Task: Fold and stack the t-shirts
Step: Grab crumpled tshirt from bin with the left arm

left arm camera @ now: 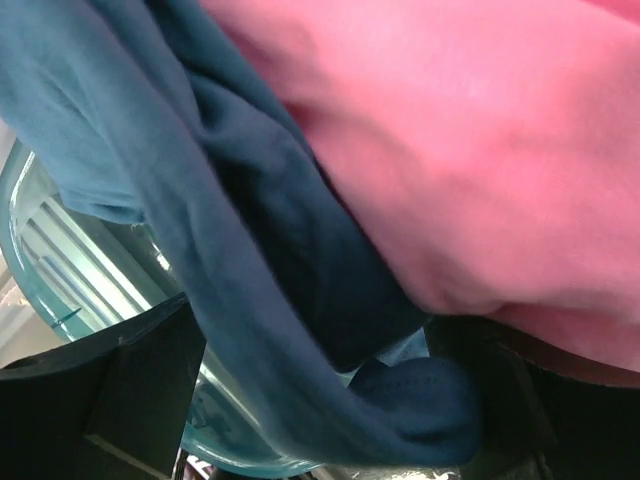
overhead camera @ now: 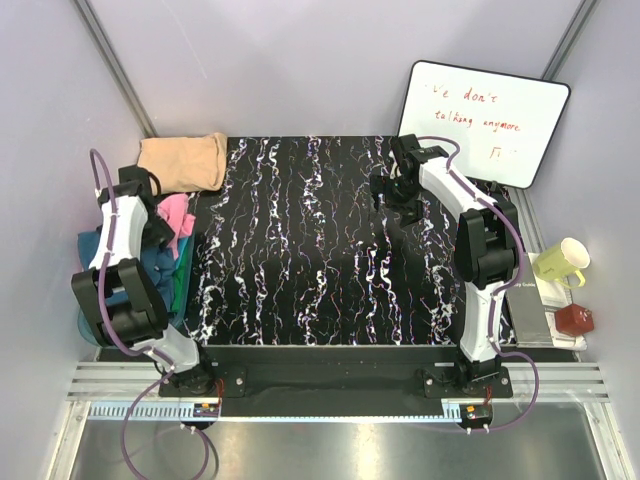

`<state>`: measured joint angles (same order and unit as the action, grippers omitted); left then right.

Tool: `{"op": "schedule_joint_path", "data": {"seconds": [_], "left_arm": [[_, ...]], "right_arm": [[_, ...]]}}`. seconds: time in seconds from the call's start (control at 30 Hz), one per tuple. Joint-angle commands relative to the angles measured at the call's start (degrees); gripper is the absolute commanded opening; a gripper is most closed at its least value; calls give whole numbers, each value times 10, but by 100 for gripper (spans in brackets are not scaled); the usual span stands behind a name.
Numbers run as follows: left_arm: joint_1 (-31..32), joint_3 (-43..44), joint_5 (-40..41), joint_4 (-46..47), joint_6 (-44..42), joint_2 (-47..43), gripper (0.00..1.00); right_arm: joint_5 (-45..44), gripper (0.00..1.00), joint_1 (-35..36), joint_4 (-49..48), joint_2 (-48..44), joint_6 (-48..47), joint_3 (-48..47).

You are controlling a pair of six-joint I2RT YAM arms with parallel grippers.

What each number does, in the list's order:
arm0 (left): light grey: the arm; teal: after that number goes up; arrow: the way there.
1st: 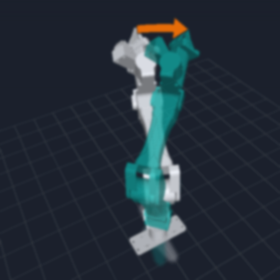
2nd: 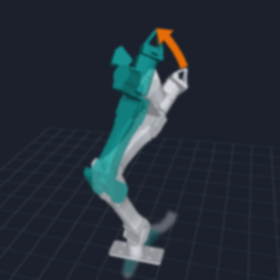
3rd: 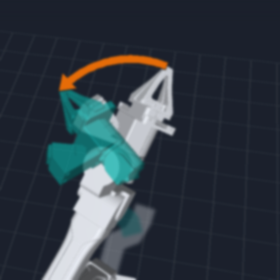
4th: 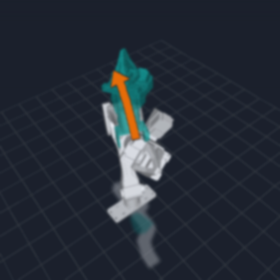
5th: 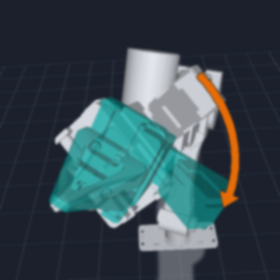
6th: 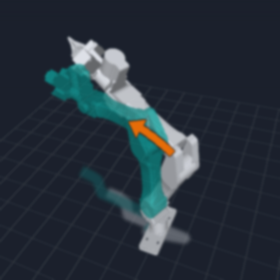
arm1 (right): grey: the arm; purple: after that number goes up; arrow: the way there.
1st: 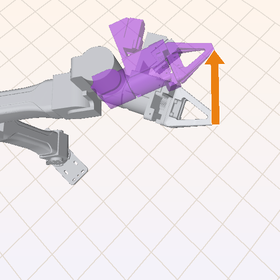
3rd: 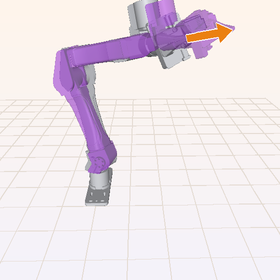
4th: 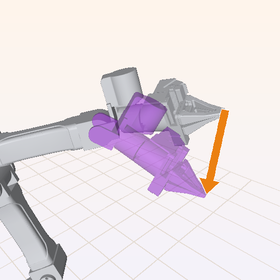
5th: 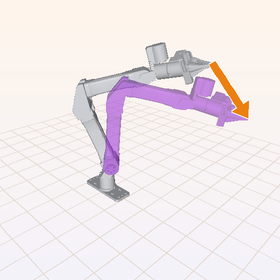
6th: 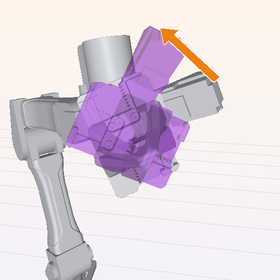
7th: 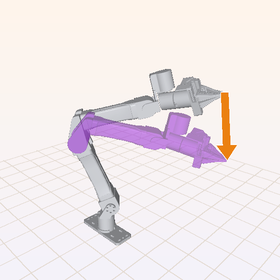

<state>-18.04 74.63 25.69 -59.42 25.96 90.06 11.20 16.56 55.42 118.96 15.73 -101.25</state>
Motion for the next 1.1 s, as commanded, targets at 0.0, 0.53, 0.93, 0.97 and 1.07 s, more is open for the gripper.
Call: {"op": "schedule_joint_path", "data": {"seconds": [0.0,0.53,0.93,0.97,1.07], "left_arm": [[-1,35,8,19,-7,-10,87],[-1,78,9,-6,-28,-79,92],[-1,81,15,-2,-15,-73,0],[-1,95,14,-2,-13,-94,0],[-1,130,2,-1,-6,-133,0]], "right_arm": [[1,100,6,0,-7,7,-7],[27,100,14,0,33,16,-29],[17,100,16,9,47,12,-45],[7,100,16,9,44,12,-45],[-69,100,15,8,23,15,-51]]}}
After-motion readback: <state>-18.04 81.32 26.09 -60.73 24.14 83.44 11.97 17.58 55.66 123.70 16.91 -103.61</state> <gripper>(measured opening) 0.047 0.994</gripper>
